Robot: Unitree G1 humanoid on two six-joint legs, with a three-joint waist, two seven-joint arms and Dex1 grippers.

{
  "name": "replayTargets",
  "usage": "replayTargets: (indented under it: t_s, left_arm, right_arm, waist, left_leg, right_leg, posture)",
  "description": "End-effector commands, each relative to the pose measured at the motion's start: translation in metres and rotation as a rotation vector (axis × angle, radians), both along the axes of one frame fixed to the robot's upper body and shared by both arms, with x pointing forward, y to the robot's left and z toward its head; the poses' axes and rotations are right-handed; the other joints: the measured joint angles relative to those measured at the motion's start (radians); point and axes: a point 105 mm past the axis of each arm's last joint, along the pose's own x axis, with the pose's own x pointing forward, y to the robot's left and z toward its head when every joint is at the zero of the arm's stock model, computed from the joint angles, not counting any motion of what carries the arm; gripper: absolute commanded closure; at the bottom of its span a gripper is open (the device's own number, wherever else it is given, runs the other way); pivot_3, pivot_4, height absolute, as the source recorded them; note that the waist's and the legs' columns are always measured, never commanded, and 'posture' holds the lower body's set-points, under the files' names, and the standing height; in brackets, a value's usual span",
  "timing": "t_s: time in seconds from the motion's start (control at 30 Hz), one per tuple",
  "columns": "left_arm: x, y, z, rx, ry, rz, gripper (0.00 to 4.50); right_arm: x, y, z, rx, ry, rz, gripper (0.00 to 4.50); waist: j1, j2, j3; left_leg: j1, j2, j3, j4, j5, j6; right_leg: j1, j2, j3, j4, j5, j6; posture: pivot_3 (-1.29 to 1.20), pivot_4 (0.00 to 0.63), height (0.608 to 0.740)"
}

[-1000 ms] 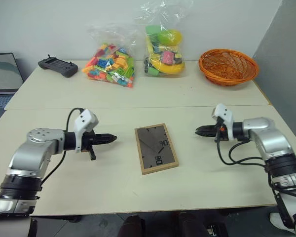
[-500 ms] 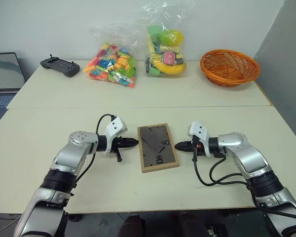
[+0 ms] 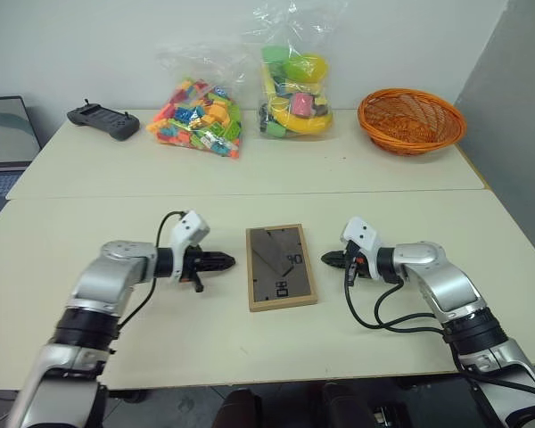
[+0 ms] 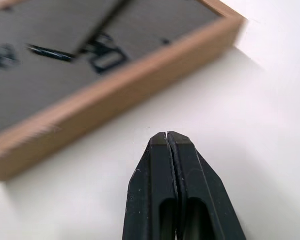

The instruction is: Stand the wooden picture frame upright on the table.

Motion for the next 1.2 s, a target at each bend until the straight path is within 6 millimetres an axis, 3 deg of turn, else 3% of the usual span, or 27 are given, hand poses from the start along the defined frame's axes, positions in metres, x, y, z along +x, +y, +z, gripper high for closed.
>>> replayTargets:
  t_s: [0.03, 0.17, 0.57, 0.83, 1.1, 1.2]
  left_arm:
    - [-0.031, -0.005, 0.027, -0.345, 0.348, 0.036, 3.13]
    - [-0.028, -0.001, 0.016, -0.485, 0.536, 0.186, 2.34]
    - [-0.042, -0.032, -0.021, -0.485, 0.671, 0.17, 0.05]
    - [-0.036, -0.042, -0.035, -0.496, 0.684, 0.175, 0.05]
    - [-0.028, -0.038, -0.037, -0.472, 0.64, 0.201, 0.05]
    - [-0.026, -0.039, -0.028, -0.516, 0.638, 0.175, 0.05]
  right_arm:
    - [0.0, 0.004, 0.013, 0.023, -0.052, 0.028, 4.5]
    - [0.0, 0.011, 0.013, 0.027, -0.053, 0.043, 4.5]
    - [-0.005, 0.031, 0.008, 0.034, -0.039, 0.091, 4.5]
    - [-0.007, 0.054, 0.01, 0.05, -0.058, 0.133, 4.5]
    - [-0.009, 0.05, 0.006, 0.049, -0.052, 0.116, 4.5]
    - [-0.009, 0.046, 0.002, 0.041, -0.052, 0.104, 4.5]
  waist:
    - [-0.002, 0.0, 0.0]
    - [-0.001, -0.001, 0.0]
    - [-0.005, -0.001, -0.001]
    - [0.004, 0.004, -0.006]
    - [0.016, 0.006, -0.009]
    - [0.02, 0.007, -0.01]
  left_leg:
    - [0.0, 0.0, 0.0, 0.0, 0.0, 0.0]
    - [0.001, -0.001, -0.003, 0.001, 0.0, 0.0]
    - [0.002, -0.001, -0.004, 0.0, 0.002, -0.004]
    - [0.005, -0.003, -0.004, 0.0, 0.002, -0.004]
    - [0.005, -0.003, -0.004, 0.0, 0.002, -0.004]
    - [0.006, -0.003, -0.004, 0.0, 0.002, -0.004]
  right_leg:
    - [0.0, 0.0, 0.0, 0.0, 0.0, 0.0]
    - [0.002, 0.0, -0.003, 0.001, 0.0, 0.0]
    - [0.002, 0.0, 0.0, 0.001, 0.0, 0.0]
    - [0.004, -0.001, 0.0, 0.0, 0.0, 0.0]
    - [0.005, -0.002, 0.0, 0.0, 0.0, 0.0]
    - [0.006, -0.002, 0.0, 0.0, 0.0, 0.0]
  posture:
    - [0.0, 0.15, 0.74]
    - [0.0, 0.15, 0.74]
    - [0.0, 0.15, 0.74]
    - [0.0, 0.15, 0.74]
    - [0.0, 0.15, 0.74]
    - [0.0, 0.15, 0.74]
